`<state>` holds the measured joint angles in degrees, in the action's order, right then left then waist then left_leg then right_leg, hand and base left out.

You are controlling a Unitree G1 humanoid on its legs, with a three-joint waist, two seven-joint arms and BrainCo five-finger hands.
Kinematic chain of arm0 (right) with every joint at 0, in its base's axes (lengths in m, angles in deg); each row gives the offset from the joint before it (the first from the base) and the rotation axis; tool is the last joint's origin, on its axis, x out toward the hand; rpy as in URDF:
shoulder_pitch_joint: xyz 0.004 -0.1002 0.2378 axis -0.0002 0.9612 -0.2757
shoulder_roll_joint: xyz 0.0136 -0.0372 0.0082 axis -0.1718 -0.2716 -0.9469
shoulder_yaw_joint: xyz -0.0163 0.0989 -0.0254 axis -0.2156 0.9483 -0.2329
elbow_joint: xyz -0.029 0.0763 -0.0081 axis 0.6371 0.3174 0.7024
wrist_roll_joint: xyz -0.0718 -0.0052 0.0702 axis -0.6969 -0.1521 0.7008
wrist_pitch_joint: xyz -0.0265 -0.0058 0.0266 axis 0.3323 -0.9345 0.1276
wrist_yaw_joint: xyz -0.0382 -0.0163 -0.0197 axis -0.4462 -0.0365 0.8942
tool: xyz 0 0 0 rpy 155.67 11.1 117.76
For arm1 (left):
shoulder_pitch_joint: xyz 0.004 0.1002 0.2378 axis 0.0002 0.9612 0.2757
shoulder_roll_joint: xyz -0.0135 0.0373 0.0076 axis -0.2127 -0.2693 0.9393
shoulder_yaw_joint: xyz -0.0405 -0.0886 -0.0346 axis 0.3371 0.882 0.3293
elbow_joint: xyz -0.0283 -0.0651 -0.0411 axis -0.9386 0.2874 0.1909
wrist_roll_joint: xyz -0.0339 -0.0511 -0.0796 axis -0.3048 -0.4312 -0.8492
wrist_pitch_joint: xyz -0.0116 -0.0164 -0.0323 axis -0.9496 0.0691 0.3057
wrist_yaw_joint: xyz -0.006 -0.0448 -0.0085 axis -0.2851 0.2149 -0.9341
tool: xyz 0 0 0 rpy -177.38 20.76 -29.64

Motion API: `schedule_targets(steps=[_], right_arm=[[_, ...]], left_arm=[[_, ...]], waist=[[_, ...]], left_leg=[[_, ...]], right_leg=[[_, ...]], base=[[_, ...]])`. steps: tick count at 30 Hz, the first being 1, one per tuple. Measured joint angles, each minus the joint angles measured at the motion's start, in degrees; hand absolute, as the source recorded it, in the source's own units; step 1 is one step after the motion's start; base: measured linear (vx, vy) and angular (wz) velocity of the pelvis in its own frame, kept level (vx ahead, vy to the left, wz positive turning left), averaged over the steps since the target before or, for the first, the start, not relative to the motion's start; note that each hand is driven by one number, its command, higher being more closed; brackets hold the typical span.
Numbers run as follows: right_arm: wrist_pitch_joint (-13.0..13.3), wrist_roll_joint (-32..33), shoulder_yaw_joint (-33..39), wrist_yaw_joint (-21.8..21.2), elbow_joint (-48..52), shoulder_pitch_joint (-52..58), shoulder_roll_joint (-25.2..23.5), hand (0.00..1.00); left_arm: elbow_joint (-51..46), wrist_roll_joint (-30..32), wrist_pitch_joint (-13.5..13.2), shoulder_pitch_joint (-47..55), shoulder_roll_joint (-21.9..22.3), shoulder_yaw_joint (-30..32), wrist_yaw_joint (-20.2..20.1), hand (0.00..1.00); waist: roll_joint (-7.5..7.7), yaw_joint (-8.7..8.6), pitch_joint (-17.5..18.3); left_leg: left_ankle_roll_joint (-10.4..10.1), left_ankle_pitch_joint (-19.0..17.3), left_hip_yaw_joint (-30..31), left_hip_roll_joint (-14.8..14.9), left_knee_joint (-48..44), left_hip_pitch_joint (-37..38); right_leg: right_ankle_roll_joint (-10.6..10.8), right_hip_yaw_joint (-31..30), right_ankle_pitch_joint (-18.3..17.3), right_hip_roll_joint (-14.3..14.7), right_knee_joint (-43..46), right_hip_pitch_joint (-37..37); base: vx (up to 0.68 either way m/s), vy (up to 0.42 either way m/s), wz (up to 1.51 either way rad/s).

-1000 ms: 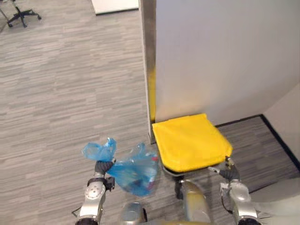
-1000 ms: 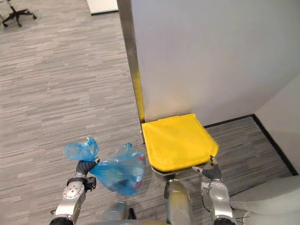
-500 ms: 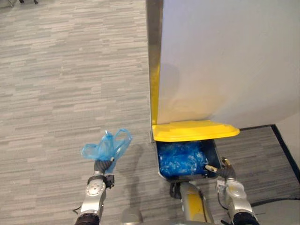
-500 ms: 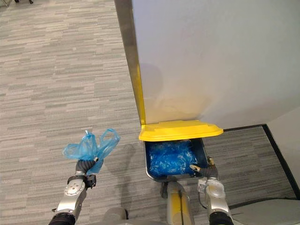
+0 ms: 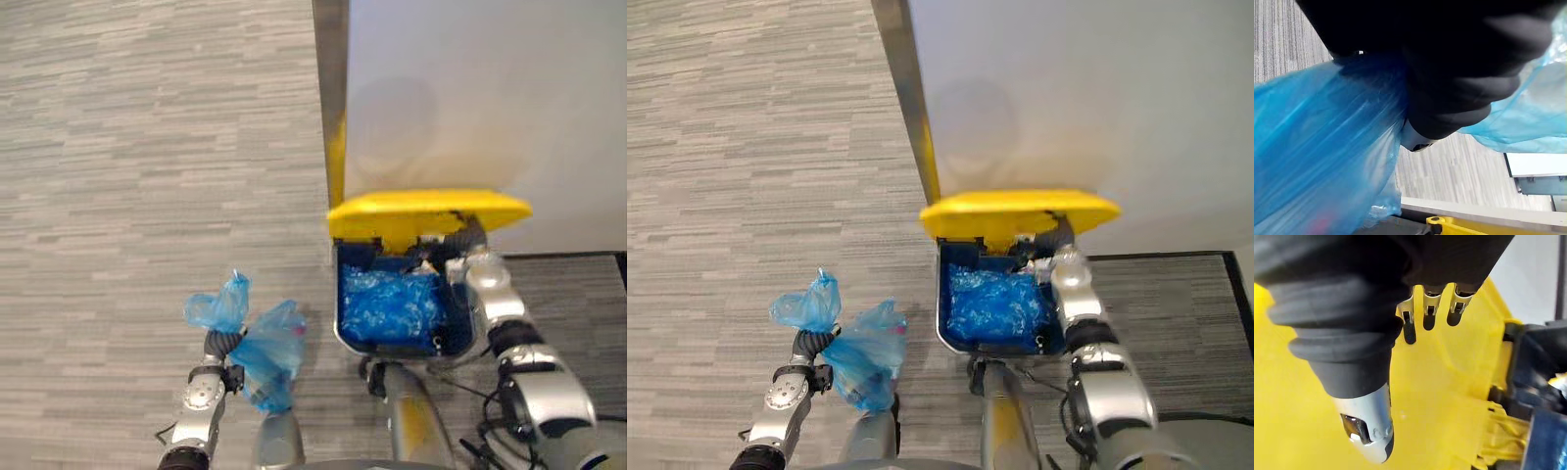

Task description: Gather rubbish on tea table into small bin, then transfer packed bag to large trash can.

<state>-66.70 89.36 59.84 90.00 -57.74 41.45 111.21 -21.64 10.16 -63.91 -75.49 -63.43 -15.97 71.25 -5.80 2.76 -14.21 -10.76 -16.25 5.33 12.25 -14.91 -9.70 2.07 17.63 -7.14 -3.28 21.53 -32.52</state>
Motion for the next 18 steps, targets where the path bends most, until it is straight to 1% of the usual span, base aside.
schedule_targets(steps=[3, 5, 8, 10, 14, 18], right_arm=[[-0.03, 0.48, -1.41, 0.68, 0.03, -2.09, 1.73, 0.00], [0.01, 0.70, -1.91, 0.91, 0.12, -4.39, 3.29, 0.00], [0.01, 1.00, -3.45, 0.89, 0.26, -6.05, 5.02, 0.00], [0.02, 1.00, -3.62, 0.85, 1.16, -6.33, 5.20, 0.00], [0.02, 1.01, -3.79, 0.83, 1.15, -6.71, 5.25, 0.00], [-0.06, 1.54, -5.38, 0.80, 1.13, -6.98, 5.52, 0.00]], left_arm=[[-1.71, -1.74, -0.42, 0.39, -0.04, -0.38, 0.42, 1.00], [-4.73, -2.80, -0.64, 0.24, 0.02, -2.67, 0.81, 1.00], [-8.85, -4.33, -1.31, 0.26, 0.40, -5.39, 0.36, 1.00], [-12.08, -5.45, -1.68, 0.17, 0.46, -7.48, -0.56, 1.00], [-20.82, -10.06, -2.21, 0.19, 0.46, -14.67, -4.13, 1.00], [-26.50, -12.41, -2.52, -1.85, 0.10, -20.03, -5.78, 1.00]], waist=[[-0.47, -0.13, -0.78], [-0.90, -0.21, -1.67], [-1.30, -0.20, -2.49], [-1.39, -0.25, -3.09], [-1.42, -0.37, -3.18], [-1.51, -0.52, -3.78]], left_leg=[[0.28, -0.15, 0.09, 0.31, -0.18, -0.72], [0.28, -0.14, 0.37, 0.98, -0.27, -1.36], [0.16, 0.40, 0.72, 1.68, 0.10, -1.44], [-0.69, 1.33, 0.71, 1.86, 0.00, -1.47], [-0.89, 1.66, -0.02, 1.85, -0.21, -1.50], [-0.93, 1.66, -0.25, 1.68, -0.34, -0.50]], right_leg=[[0.19, -0.23, 0.97, 0.50, -1.12, 0.00], [0.59, -0.22, 1.35, 1.30, -1.99, 0.00], [0.43, 0.31, 1.27, 1.85, -2.16, 0.00], [0.42, 0.33, 1.30, 2.13, -2.21, 0.01], [0.64, 0.38, 1.46, 1.95, -2.21, 0.21], [0.64, 0.51, 1.46, 1.60, -2.42, 1.60]], base=[[-0.09, -0.032, 0.02], [-0.07, -0.047, 0.04], [-0.02, -0.064, 0.05], [0.00, -0.045, -0.02], [0.00, 0.000, 0.00], [-0.01, 0.009, 0.02]])
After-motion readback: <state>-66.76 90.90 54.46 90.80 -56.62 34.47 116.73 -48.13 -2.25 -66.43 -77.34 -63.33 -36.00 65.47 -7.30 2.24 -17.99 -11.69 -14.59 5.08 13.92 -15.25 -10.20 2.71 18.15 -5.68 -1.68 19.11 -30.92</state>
